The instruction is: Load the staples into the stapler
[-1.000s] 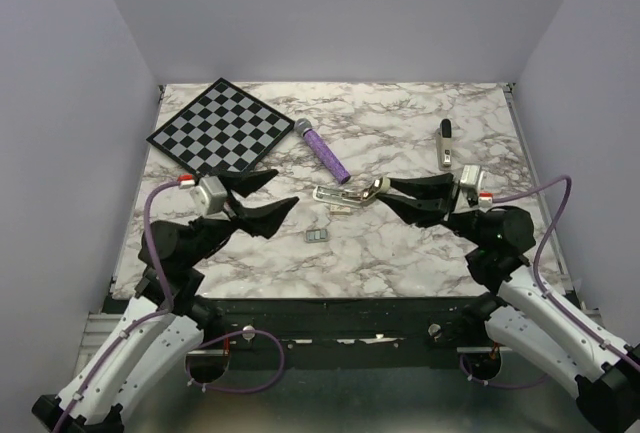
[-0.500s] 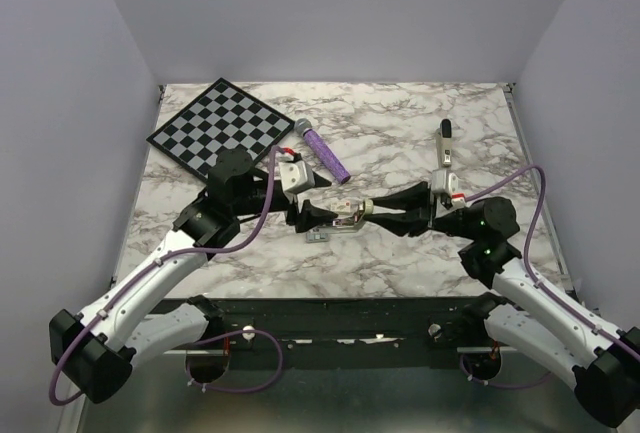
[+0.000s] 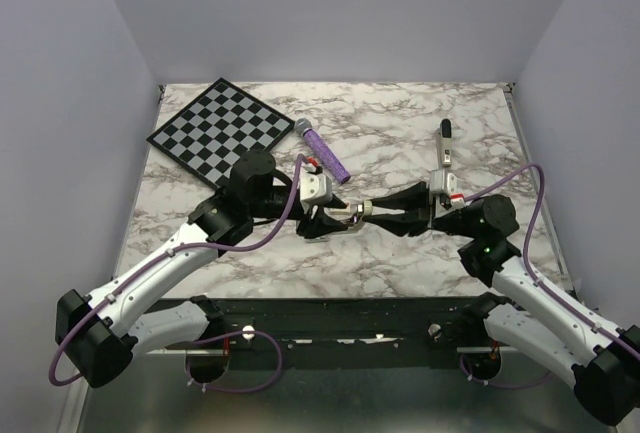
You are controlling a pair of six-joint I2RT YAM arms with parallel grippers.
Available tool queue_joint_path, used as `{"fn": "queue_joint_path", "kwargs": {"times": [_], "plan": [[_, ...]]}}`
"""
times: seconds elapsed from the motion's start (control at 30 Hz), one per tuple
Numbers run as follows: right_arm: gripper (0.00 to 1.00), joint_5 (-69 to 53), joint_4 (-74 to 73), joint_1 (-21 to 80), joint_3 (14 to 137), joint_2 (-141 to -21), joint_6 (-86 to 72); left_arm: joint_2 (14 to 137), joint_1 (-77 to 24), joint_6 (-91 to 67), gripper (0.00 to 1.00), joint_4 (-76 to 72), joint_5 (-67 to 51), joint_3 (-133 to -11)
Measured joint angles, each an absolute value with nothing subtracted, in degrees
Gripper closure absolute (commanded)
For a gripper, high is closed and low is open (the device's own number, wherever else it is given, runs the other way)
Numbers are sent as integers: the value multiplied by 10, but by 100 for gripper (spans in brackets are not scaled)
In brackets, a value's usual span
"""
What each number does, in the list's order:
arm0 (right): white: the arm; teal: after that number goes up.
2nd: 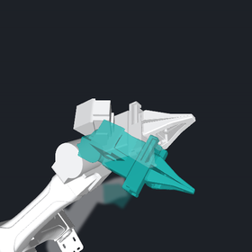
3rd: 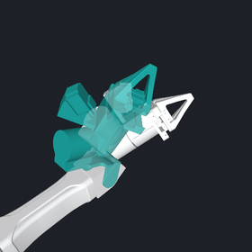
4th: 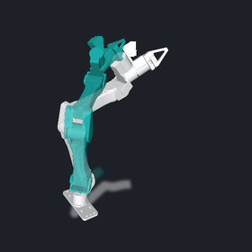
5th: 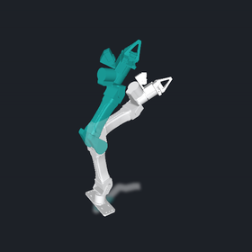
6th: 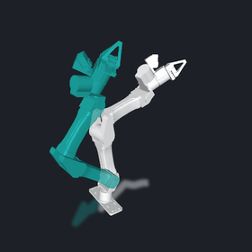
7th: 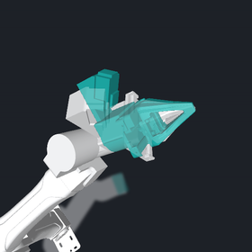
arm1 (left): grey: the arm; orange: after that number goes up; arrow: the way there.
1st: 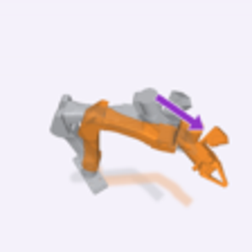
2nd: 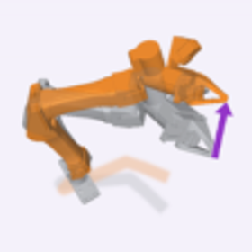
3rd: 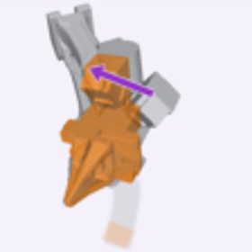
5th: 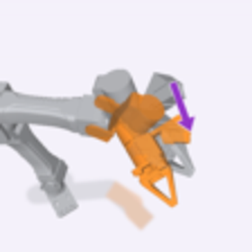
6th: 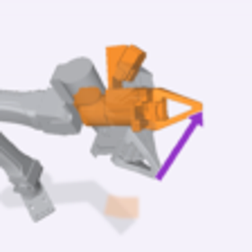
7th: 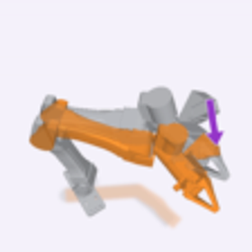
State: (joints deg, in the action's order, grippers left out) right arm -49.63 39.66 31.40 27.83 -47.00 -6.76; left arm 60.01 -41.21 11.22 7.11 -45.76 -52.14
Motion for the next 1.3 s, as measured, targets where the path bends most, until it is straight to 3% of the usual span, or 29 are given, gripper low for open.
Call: {"fn": "queue_joint_path", "kwargs": {"times": [0.5,0.7,1.03,1.13,1.17,1.23,1.27,1.3], "plan": [[99,-504,396,314,279,-474,-66,635,-433,115,59,76,-434,-527],[99,-504,396,314,279,-474,-65,639,-438,118,71,79,-426,-527],[99,-503,395,314,279,-474,-64,639,-448,126,100,90,-422,-530],[88,-496,393,314,279,-474,-64,639,-448,124,100,90,-418,-530],[71,-492,392,314,279,-473,-64,639,-448,123,100,90,-412,-530],[57,-482,385,314,279,-471,-63,639,-448,122,100,90,-409,-530],[44,-475,381,314,279,-469,-63,639,-448,119,100,89,-405,-531],[39,-470,375,314,279,-466,-62,639,-448,117,100,89,-401,-531]]}}
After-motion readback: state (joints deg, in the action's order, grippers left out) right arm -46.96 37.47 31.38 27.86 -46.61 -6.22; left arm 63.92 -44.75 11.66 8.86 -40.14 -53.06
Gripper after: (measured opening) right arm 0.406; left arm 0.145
